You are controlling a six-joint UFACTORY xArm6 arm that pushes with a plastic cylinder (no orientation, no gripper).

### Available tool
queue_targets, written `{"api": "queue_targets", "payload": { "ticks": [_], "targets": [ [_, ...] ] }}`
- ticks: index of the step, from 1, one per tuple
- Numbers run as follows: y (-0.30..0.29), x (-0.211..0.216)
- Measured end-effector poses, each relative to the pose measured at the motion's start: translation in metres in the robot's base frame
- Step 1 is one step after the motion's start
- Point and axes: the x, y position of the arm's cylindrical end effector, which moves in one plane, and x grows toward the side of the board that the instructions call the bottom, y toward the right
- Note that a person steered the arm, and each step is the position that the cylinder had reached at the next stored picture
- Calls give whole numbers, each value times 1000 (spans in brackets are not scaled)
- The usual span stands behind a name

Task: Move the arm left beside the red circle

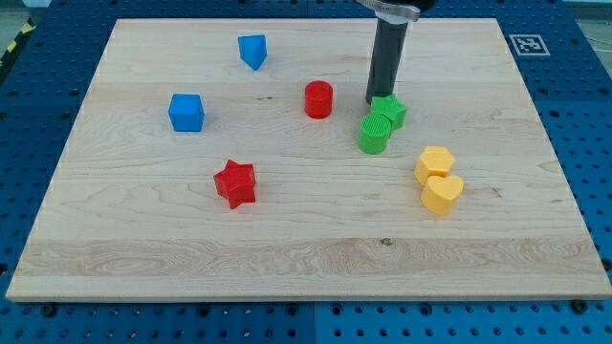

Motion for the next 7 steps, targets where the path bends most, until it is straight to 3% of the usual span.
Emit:
{"api": "queue_targets", "payload": {
  "ticks": [2,3,5,7],
  "targets": [
    [-9,-51],
    [-50,-64],
    [-121,-49],
    [-129,-12]
  ]
}}
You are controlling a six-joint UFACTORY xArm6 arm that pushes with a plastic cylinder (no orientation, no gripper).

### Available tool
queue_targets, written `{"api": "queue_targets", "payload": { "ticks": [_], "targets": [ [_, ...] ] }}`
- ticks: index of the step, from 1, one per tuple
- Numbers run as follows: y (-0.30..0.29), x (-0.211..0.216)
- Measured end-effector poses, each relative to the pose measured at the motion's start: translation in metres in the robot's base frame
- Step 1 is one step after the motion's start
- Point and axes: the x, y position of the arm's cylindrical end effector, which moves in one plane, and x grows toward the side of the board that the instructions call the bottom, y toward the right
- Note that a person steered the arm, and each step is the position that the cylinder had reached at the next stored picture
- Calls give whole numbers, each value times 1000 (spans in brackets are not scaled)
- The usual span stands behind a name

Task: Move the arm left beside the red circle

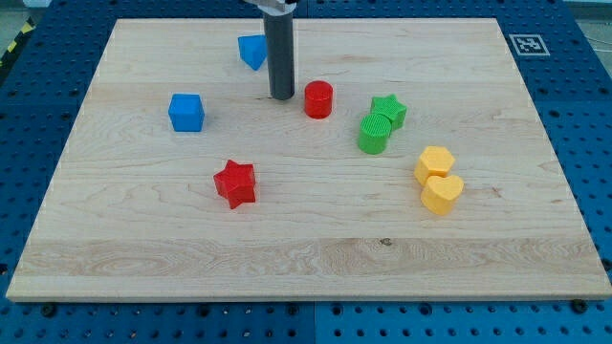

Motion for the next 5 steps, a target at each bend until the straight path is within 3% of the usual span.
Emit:
{"api": "queue_targets", "payload": {
  "ticks": [5],
  "targets": [
    [-1,47]
  ]
}}
